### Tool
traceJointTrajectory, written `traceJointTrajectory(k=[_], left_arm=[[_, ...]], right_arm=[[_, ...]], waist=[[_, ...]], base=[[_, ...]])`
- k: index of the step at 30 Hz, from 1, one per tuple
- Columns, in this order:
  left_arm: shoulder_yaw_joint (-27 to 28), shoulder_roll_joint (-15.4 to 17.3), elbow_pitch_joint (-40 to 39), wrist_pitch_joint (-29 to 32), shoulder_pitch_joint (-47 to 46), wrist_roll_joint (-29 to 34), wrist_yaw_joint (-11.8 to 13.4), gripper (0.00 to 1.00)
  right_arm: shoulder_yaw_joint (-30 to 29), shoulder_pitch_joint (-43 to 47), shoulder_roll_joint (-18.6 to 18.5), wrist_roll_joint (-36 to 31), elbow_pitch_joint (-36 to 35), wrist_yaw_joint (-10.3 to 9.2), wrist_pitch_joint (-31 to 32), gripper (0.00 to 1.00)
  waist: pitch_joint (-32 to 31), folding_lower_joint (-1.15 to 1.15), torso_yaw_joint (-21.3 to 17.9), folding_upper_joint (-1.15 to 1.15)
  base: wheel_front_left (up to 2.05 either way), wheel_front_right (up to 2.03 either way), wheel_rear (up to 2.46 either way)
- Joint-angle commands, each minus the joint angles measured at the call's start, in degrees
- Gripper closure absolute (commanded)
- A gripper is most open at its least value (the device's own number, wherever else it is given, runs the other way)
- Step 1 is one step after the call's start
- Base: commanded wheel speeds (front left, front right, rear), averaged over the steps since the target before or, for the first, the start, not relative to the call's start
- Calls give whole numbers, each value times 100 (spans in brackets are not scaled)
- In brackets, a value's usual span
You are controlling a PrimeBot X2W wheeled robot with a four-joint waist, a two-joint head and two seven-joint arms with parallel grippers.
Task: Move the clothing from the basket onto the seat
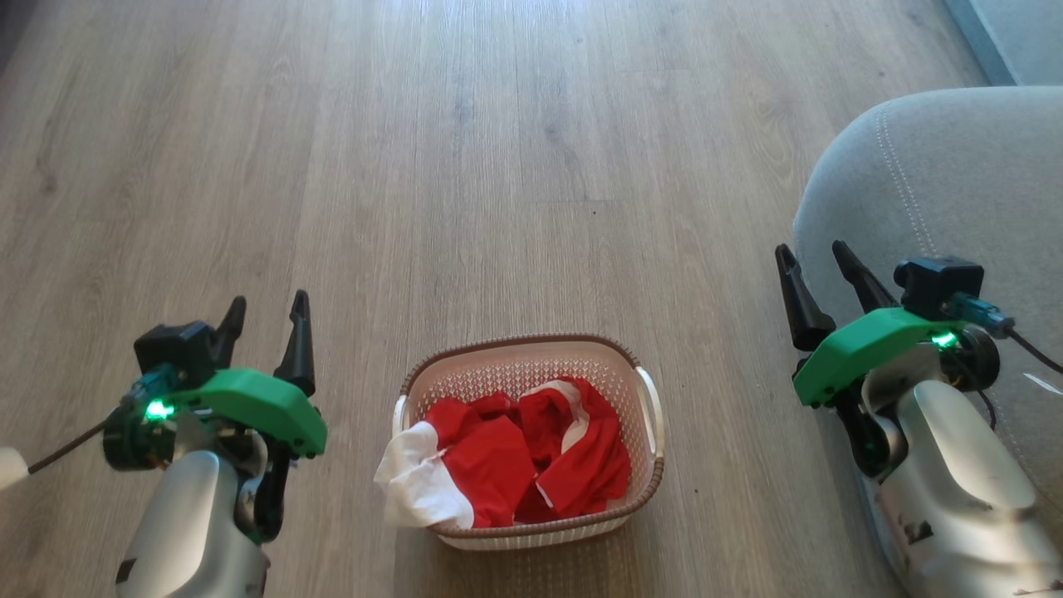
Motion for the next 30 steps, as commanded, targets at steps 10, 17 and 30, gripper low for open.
traceJointTrajectory(k=[10,17,30], left_arm=[[389,21,-312,-280,-418,902,83,0],[572,-52,-307,-398,-483,1379,78,0],[807,-170,-186,-475,-529,1729,-24,0]], right_arm=[[-116,-352,-59,-991,-298,3,-281,0],[-197,-406,-42,-1552,-273,3,-400,0],[-387,-452,1,-1933,-303,3,-479,0]], waist=[[32,0,2,0],[52,0,-2,0],[64,0,1,0]], base=[[0,0,0],[0,0,0],[0,0,0]])
